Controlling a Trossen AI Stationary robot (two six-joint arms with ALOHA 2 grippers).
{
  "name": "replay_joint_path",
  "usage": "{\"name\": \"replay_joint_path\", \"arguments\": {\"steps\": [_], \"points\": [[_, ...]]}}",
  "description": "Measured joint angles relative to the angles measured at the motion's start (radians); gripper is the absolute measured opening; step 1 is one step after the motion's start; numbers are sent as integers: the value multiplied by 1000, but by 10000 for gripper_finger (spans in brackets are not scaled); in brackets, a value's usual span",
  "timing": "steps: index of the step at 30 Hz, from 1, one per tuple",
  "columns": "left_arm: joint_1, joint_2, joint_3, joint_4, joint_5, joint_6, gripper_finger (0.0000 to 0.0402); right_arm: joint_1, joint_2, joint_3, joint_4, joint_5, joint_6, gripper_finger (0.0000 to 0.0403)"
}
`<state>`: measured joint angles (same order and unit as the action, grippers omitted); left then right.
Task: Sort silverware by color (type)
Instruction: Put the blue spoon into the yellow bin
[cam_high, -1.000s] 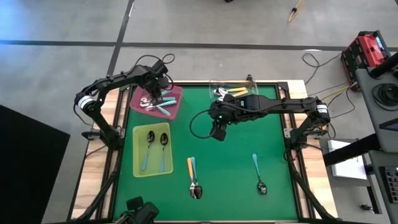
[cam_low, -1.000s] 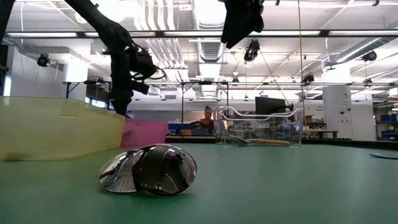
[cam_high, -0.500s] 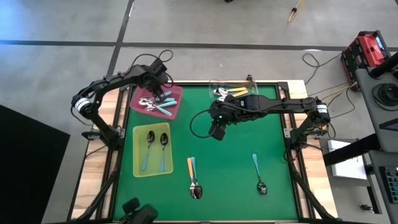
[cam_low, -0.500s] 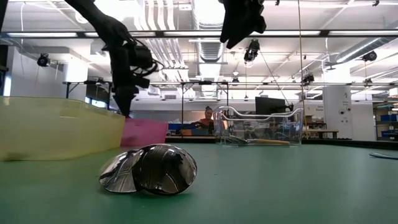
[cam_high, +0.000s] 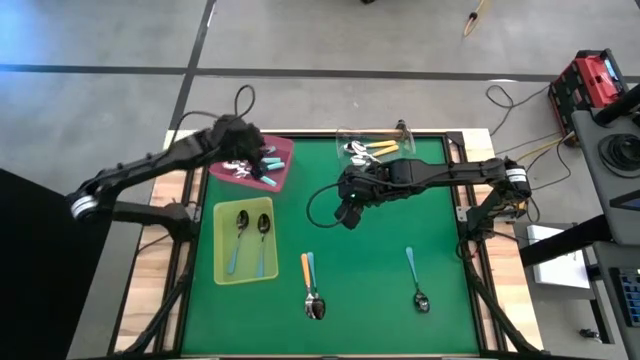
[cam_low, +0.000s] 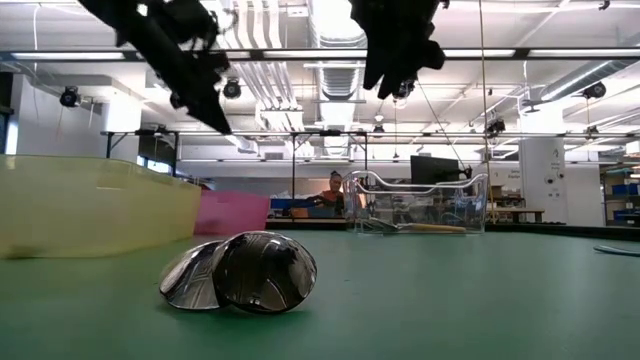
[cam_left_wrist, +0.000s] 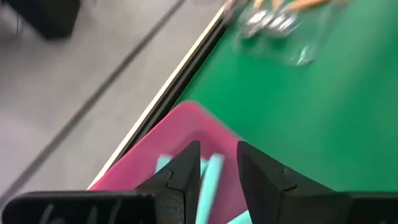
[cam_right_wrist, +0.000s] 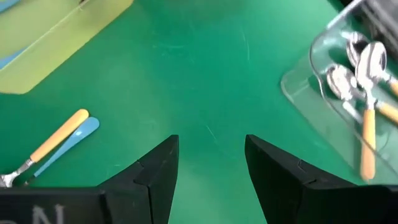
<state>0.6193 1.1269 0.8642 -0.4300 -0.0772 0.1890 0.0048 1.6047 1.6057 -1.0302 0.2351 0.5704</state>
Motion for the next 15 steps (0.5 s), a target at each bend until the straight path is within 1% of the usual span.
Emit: {"name": "replay_joint_path", "arguments": {"steps": [8, 11, 15], "points": [[-182, -209, -167, 218, 0, -14, 87, 31, 0, -21, -1, -9, 137, 176], [-238, -255, -199, 278, 0, 3, 87, 52, 0, -30, 0, -30, 191, 176], [-285, -295, -206, 327, 0, 12, 87, 84, 0, -61, 0, -82, 279, 176]]}}
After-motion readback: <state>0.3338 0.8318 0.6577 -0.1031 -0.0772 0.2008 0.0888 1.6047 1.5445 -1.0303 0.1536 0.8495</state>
